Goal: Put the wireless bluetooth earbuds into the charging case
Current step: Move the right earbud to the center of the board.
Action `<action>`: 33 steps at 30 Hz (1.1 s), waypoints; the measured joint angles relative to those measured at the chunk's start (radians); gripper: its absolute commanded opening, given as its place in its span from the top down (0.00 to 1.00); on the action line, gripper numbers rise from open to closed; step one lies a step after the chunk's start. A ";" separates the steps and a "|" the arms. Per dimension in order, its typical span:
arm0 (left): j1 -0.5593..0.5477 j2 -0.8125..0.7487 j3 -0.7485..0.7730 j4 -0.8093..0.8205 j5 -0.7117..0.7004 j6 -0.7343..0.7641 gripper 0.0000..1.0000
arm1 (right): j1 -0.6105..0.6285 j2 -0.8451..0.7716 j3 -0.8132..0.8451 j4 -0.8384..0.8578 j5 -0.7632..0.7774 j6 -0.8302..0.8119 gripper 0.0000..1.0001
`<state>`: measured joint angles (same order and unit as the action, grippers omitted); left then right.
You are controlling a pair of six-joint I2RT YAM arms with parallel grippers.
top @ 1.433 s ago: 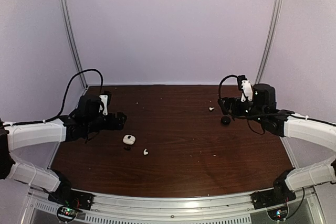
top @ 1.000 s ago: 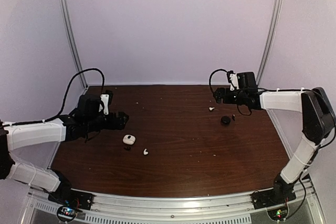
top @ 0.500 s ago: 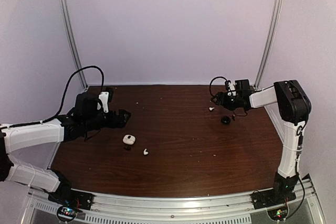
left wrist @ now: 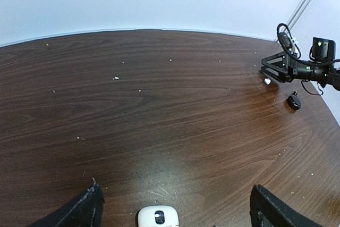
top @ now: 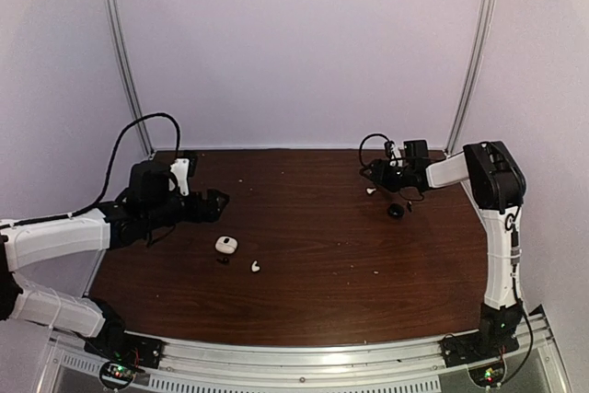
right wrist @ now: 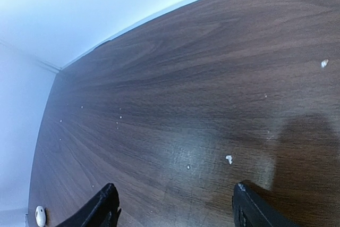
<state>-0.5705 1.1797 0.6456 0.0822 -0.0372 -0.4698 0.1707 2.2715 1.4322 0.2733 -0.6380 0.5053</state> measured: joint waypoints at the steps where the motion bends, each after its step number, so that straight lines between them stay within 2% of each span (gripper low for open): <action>1: 0.000 -0.002 0.000 0.000 0.000 0.000 0.02 | 0.004 0.005 0.001 -0.001 -0.006 0.000 0.26; 6: 0.000 -0.022 0.000 -0.001 -0.007 -0.011 0.02 | 0.032 0.000 -0.031 0.033 -0.028 0.004 0.27; 13: 0.000 -0.102 -0.022 -0.002 -0.007 -0.036 0.02 | 0.108 -0.085 -0.192 0.104 -0.061 0.038 0.28; 19: 0.000 -0.139 -0.051 -0.002 -0.002 -0.052 0.02 | 0.182 -0.174 -0.390 0.240 -0.096 0.096 0.31; 24: 0.000 -0.158 -0.064 -0.022 0.000 -0.068 0.02 | 0.270 -0.208 -0.504 0.357 -0.124 0.141 0.33; 31: 0.000 -0.183 -0.079 -0.123 0.000 -0.132 0.03 | 0.428 -0.209 -0.565 0.475 -0.154 0.198 0.36; 33: -0.001 -0.179 -0.082 -0.171 -0.003 -0.152 0.06 | 0.472 -0.208 -0.577 0.502 -0.160 0.212 0.36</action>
<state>-0.5713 1.0012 0.5632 -0.0891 -0.0406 -0.6220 0.6422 2.0632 0.8555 0.7757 -0.7982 0.7170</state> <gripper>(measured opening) 0.976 0.650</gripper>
